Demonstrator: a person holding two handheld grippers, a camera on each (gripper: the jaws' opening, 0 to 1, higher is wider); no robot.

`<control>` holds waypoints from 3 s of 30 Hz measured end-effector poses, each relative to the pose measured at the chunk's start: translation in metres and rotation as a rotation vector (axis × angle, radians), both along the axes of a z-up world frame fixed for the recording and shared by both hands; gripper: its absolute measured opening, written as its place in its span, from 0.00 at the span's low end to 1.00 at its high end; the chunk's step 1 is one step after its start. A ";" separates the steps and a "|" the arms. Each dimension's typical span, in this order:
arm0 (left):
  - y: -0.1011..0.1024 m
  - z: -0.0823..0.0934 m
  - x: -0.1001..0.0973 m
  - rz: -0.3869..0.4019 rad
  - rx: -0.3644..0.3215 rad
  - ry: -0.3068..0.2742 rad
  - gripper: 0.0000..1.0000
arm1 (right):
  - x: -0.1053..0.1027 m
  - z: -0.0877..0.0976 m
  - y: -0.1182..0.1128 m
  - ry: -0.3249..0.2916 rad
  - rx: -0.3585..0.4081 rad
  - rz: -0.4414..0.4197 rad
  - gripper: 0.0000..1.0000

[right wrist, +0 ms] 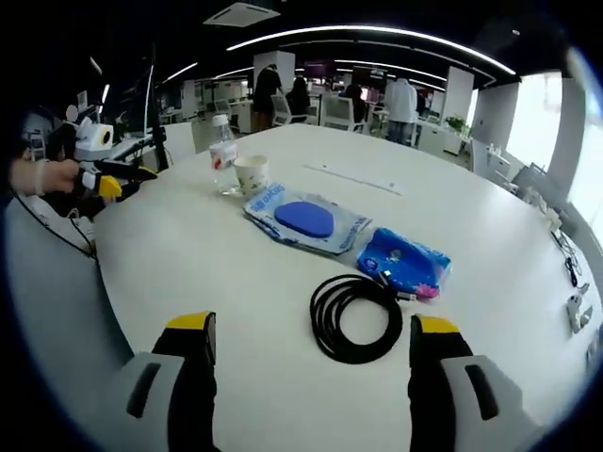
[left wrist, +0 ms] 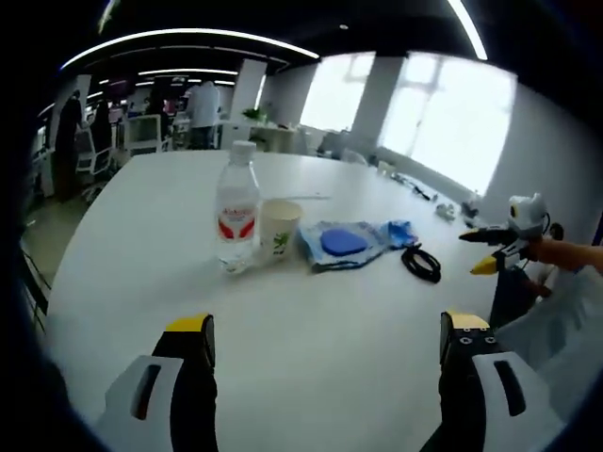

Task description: Arrange the tabletop items into an orderly group along one side of the table until the central work area is clear of visible clutter.

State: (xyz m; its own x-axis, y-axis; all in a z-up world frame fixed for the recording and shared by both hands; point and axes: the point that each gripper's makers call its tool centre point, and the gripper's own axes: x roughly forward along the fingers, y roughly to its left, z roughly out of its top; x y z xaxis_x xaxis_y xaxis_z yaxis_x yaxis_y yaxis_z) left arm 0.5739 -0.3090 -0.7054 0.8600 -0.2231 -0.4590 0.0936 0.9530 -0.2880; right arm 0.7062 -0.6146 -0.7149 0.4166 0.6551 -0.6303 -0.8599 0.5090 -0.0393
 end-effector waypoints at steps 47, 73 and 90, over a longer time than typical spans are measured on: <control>-0.030 0.017 -0.018 -0.096 0.041 -0.035 0.96 | -0.014 -0.013 -0.082 0.067 0.052 -0.230 1.00; -0.019 0.023 -0.005 -0.043 -0.045 -0.082 0.93 | -0.001 -0.013 -0.058 0.054 0.074 -0.260 1.00; -0.018 0.014 -0.009 -0.061 -0.019 -0.043 0.93 | 0.018 -0.024 -0.076 0.075 0.044 -0.279 1.00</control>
State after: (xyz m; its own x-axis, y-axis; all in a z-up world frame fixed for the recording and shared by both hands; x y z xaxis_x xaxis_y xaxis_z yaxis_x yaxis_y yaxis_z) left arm 0.5649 -0.3268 -0.6910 0.8634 -0.2841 -0.4170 0.1638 0.9395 -0.3009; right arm 0.7239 -0.6906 -0.7392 0.5373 0.5495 -0.6398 -0.6863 0.7258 0.0470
